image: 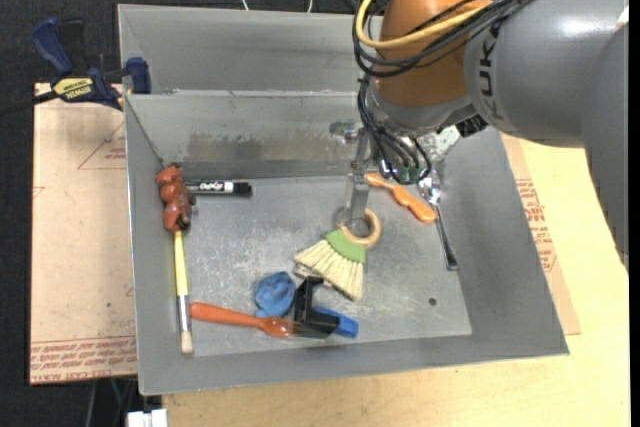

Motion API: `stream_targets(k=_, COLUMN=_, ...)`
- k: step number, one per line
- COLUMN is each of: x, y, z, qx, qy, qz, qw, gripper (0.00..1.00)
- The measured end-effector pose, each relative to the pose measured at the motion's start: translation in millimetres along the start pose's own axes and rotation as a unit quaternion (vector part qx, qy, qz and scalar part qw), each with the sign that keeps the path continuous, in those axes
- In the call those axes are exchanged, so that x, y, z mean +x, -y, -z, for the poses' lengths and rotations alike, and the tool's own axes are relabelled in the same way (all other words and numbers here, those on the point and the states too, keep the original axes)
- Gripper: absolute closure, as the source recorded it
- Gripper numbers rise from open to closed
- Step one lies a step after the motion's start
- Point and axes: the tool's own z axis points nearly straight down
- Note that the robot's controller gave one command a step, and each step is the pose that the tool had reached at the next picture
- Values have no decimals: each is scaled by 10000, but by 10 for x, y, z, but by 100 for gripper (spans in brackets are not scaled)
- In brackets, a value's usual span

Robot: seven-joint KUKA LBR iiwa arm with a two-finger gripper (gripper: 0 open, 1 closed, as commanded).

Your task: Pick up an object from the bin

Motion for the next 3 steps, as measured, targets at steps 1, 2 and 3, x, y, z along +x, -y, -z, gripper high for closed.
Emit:
stream_targets(k=1, x=-17, y=2, z=50, qx=-1, qy=39, qz=-4, qw=10000, gripper=0)
stream_targets(k=2, x=123, y=108, z=-448, qx=2, qy=45, qz=838, qw=9965, gripper=0)
stream_targets(k=3, x=267, y=209, z=-540, qx=9, qy=63, qz=2669, qw=9637, gripper=0)
